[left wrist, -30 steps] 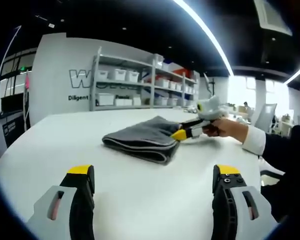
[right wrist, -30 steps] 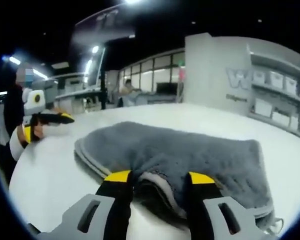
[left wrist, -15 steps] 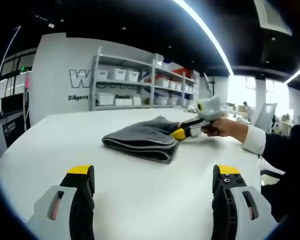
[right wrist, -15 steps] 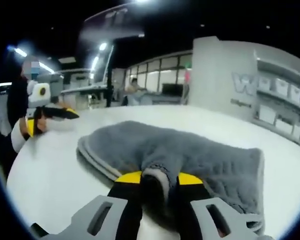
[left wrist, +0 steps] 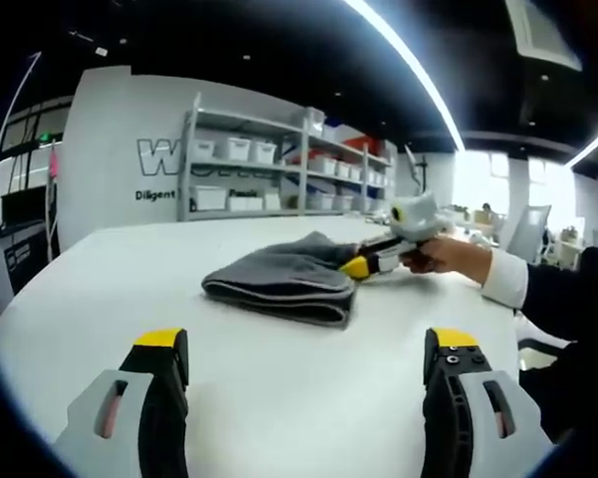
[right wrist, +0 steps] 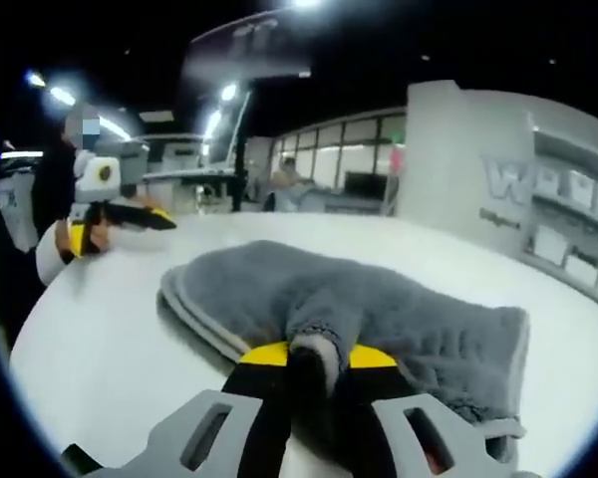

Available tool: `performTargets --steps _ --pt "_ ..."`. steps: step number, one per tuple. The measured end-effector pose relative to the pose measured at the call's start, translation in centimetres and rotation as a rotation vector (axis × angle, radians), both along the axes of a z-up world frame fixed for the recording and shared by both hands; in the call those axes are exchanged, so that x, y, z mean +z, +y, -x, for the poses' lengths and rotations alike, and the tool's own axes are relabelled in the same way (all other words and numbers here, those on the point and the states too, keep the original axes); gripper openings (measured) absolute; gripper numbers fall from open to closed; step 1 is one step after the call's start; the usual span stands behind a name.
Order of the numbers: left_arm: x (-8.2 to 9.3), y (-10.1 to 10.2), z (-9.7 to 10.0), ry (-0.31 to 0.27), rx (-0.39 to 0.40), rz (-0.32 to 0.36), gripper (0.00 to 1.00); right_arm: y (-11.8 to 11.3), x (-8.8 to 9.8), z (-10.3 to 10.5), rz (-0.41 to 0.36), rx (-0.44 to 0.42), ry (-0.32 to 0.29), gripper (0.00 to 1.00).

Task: Open the folded towel by lifting each exposed corner and separating the folded layers until the towel lies flat within the target outline without major curled edges

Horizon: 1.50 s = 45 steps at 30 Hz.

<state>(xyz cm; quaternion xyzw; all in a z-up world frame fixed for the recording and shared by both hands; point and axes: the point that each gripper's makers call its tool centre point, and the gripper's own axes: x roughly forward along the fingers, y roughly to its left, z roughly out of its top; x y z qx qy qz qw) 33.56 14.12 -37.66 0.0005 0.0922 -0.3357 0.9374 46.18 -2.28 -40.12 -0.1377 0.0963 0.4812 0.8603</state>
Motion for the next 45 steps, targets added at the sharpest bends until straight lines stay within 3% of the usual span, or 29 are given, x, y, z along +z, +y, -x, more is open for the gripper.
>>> performTargets --steps 8,12,18,36,43,45 --pt "0.1 0.2 0.0 -0.002 0.0 -0.001 0.96 0.2 0.0 0.5 0.01 0.064 -0.012 0.12" --pt "0.2 0.8 -1.0 0.0 0.003 0.0 0.96 0.6 0.0 1.3 0.018 0.12 -0.028 0.12" --pt "0.2 0.2 -0.7 0.001 -0.002 -0.001 0.96 0.8 0.0 1.9 0.01 0.191 -0.035 0.12" --pt "0.3 0.5 -1.1 -0.008 -0.008 -0.009 0.95 1.4 0.1 3.7 -0.014 0.293 -0.039 0.13" --pt "0.3 -0.2 -0.6 -0.016 -0.02 -0.019 0.94 1.8 0.1 4.6 -0.024 0.324 -0.018 0.13" --pt "0.2 -0.5 -0.2 -0.018 -0.023 -0.026 0.93 2.0 0.1 5.2 -0.04 0.338 0.024 0.13"
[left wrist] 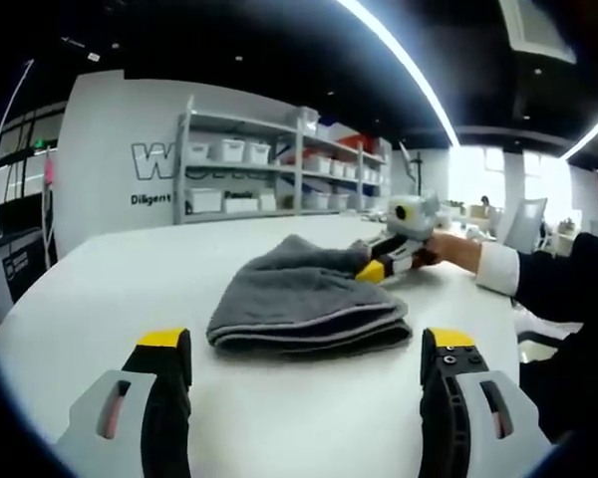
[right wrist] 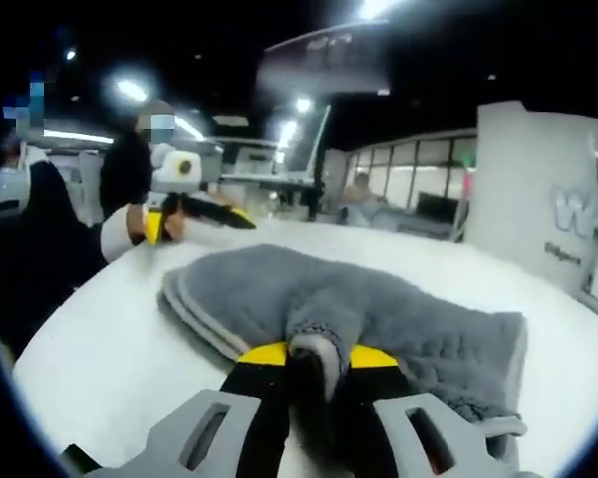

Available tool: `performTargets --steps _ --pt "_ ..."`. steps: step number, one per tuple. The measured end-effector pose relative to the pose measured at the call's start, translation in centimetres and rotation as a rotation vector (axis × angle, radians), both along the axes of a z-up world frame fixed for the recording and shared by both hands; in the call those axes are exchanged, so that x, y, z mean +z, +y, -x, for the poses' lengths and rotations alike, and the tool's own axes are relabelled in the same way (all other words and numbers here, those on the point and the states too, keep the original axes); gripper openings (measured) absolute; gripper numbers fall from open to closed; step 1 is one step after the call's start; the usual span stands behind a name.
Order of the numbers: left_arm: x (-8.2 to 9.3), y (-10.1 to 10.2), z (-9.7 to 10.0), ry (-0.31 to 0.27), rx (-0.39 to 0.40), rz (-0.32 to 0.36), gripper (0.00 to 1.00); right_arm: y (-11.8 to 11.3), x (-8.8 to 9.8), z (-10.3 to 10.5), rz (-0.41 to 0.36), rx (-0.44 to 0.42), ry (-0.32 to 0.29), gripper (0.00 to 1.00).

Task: Open the folded towel by lifting each exposed corner and separating the folded layers until the towel lies flat within the target outline without major curled edges

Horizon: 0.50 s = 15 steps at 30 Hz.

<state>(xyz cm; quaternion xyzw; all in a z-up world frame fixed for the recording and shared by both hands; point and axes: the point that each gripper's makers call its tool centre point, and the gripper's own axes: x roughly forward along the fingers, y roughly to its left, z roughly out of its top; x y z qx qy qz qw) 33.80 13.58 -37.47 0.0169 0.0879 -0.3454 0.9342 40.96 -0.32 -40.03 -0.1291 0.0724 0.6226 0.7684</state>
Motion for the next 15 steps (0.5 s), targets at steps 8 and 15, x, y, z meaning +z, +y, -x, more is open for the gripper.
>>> performTargets --steps 8,15 --pt "0.1 -0.4 0.0 -0.019 -0.015 -0.019 0.93 0.3 0.1 0.5 -0.006 -0.019 0.085 0.16" --pt "0.6 -1.3 0.2 -0.087 -0.015 -0.055 0.89 0.3 0.2 0.3 0.004 -0.021 0.049 0.19"
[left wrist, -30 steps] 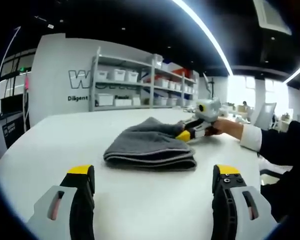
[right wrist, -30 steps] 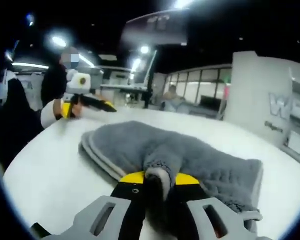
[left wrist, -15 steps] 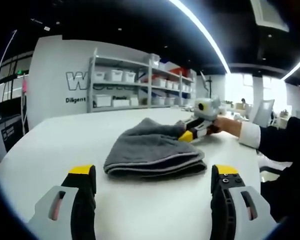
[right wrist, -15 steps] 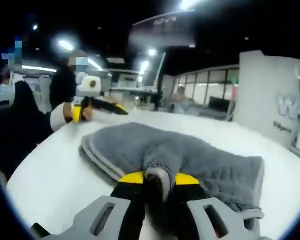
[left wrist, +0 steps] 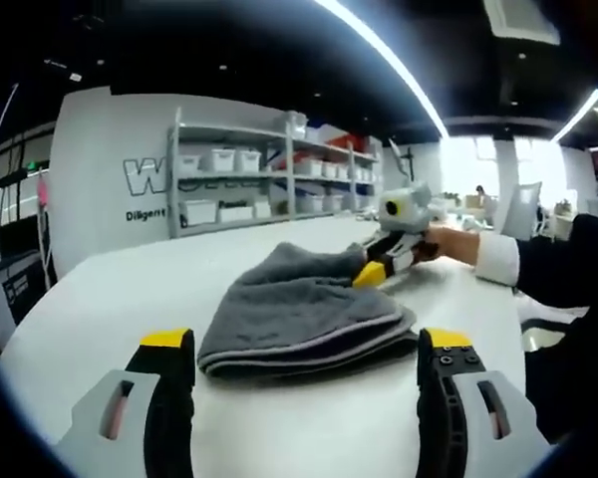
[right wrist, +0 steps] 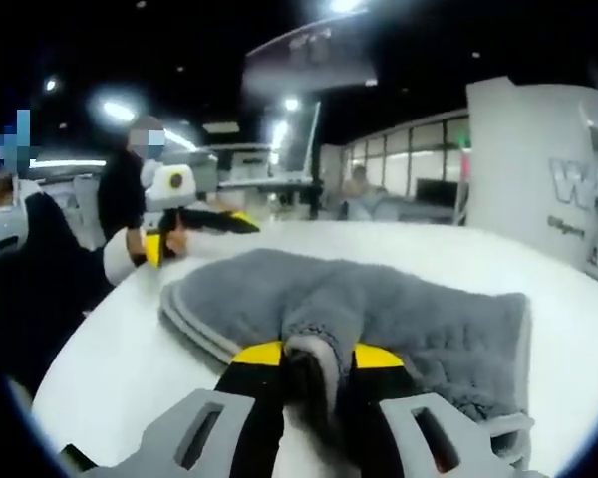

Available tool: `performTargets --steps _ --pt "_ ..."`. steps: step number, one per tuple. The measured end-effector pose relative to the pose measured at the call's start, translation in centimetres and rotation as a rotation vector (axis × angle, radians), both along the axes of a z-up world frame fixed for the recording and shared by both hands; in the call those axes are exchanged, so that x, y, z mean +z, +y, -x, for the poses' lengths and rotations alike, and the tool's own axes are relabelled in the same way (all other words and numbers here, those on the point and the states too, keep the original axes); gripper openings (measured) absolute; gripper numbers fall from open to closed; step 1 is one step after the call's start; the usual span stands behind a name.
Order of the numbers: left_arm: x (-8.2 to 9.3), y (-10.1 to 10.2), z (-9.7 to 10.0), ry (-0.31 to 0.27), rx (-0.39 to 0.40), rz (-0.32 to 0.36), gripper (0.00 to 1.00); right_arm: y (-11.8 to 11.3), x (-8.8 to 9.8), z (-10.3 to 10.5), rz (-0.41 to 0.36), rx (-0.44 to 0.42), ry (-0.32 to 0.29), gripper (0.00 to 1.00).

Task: Open the folded towel by lifting each exposed corner and separating the folded layers until the towel lies flat within the target outline without major curled edges

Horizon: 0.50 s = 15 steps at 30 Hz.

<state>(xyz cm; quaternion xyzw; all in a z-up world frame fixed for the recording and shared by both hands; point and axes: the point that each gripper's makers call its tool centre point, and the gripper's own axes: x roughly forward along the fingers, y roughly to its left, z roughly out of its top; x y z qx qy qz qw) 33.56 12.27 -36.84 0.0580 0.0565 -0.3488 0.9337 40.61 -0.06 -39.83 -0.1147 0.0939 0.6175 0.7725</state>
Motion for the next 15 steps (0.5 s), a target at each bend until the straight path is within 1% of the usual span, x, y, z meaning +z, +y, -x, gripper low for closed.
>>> performTargets --steps 2,3,4,6,8,11,13,15 --pt "0.2 -0.1 0.0 -0.027 0.009 -0.025 0.86 -0.2 0.4 -0.1 -0.001 0.004 -0.044 0.23" --pt "0.2 -0.1 0.0 -0.032 0.011 -0.031 0.84 -0.3 0.6 -0.1 -0.005 0.002 -0.055 0.25" --pt "0.2 -0.2 0.1 -0.037 0.014 -0.038 0.84 -0.4 0.9 -0.2 -0.011 -0.001 -0.054 0.27" --pt "0.4 0.0 -0.2 -0.043 0.013 -0.043 0.84 -0.7 1.9 -0.2 -0.048 -0.012 -0.046 0.28" --pt "0.4 0.0 -0.2 -0.047 0.012 -0.045 0.83 -1.0 2.4 -0.5 -0.064 -0.028 -0.053 0.31" --pt "0.4 -0.3 -0.2 -0.055 0.012 -0.049 0.82 -1.6 2.5 -1.5 -0.06 -0.081 -0.071 0.45" --pt "0.3 -0.8 0.1 -0.057 0.008 -0.055 0.81 -1.9 2.8 -2.1 -0.071 -0.104 -0.079 0.49" --pt "0.3 -1.1 0.3 -0.06 0.002 -0.063 0.81 -2.3 3.8 -2.4 -0.111 -0.124 -0.084 0.49"
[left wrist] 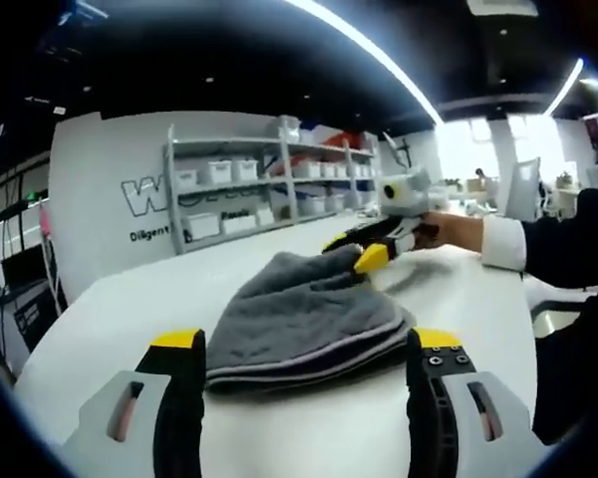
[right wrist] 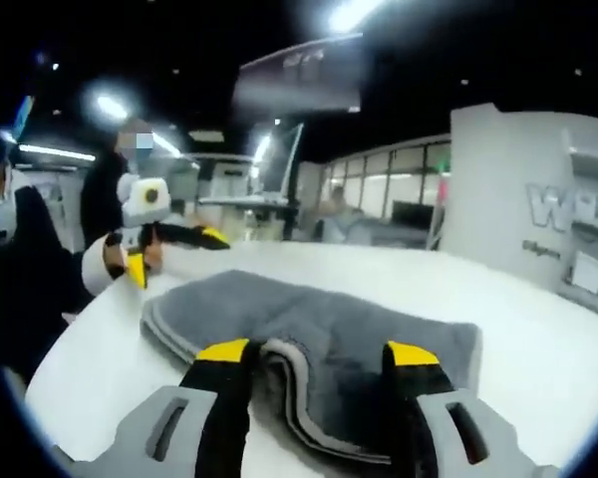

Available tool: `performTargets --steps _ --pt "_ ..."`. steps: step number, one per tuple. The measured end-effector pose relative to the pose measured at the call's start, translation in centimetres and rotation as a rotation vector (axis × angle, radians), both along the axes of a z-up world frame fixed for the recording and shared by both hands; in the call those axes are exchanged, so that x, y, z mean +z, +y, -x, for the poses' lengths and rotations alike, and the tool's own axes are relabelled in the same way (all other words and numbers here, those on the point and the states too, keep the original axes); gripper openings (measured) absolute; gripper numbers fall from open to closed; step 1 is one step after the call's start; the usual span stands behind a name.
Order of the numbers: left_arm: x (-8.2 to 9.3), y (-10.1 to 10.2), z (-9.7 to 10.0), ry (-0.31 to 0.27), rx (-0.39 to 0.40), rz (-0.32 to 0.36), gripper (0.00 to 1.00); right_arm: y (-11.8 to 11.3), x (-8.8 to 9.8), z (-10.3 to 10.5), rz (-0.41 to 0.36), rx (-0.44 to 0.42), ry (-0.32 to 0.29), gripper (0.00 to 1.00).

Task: Open the folded towel by lifting each exposed corner and separating the folded layers until the towel lies flat within the target outline without major curled edges

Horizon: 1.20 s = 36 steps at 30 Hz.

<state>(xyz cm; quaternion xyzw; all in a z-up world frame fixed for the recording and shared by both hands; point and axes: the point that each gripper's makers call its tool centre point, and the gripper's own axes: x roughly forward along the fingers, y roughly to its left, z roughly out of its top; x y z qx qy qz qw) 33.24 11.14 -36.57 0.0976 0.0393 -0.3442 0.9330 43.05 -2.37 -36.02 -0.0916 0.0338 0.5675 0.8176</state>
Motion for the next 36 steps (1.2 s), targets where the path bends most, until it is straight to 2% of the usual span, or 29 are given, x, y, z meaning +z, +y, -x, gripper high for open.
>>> performTargets --steps 4,7,9,11,14,17,21,23,25,36 --pt "0.0 -0.4 0.2 -0.003 -0.007 -0.007 0.81 -1.4 2.1 -1.0 -0.09 -0.06 -0.011 0.46" --pt "-0.1 -0.8 0.4 -0.006 -0.013 -0.014 0.8 -2.4 2.5 -1.5 -0.105 -0.092 -0.013 0.42" --pt "-0.3 -1.2 0.5 -0.005 -0.017 -0.02 0.8 -2.9 2.6 -1.8 -0.11 -0.11 -0.016 0.36" --pt "-0.4 -1.4 0.6 -0.007 -0.021 -0.029 0.8 -3.3 2.6 -1.8 -0.11 -0.114 -0.008 0.35" --pt "-0.4 -1.7 0.5 -0.015 -0.025 -0.037 0.79 -3.7 1.7 -1.5 -0.041 -0.112 -0.034 0.35" --pt "-0.4 -2.3 0.8 -0.036 -0.031 -0.048 0.78 -3.7 1.0 -1.0 0.034 -0.093 -0.09 0.37" --pt "-0.5 -2.2 0.5 -0.038 -0.033 -0.058 0.78 -4.1 1.3 -0.9 0.051 -0.102 -0.119 0.37" --pt "-0.4 -2.3 0.5 -0.056 -0.035 -0.069 0.76 -4.9 1.5 -1.5 0.076 -0.142 -0.155 0.37" --pt "-0.3 -2.3 0.5 -0.063 -0.037 -0.075 0.75 -5.8 1.5 -2.1 0.078 -0.181 -0.162 0.37" --pt "-0.2 -1.6 0.2 -0.066 -0.017 -0.083 0.76 -8.7 0.2 -2.8 0.209 -0.263 -0.226 0.37"
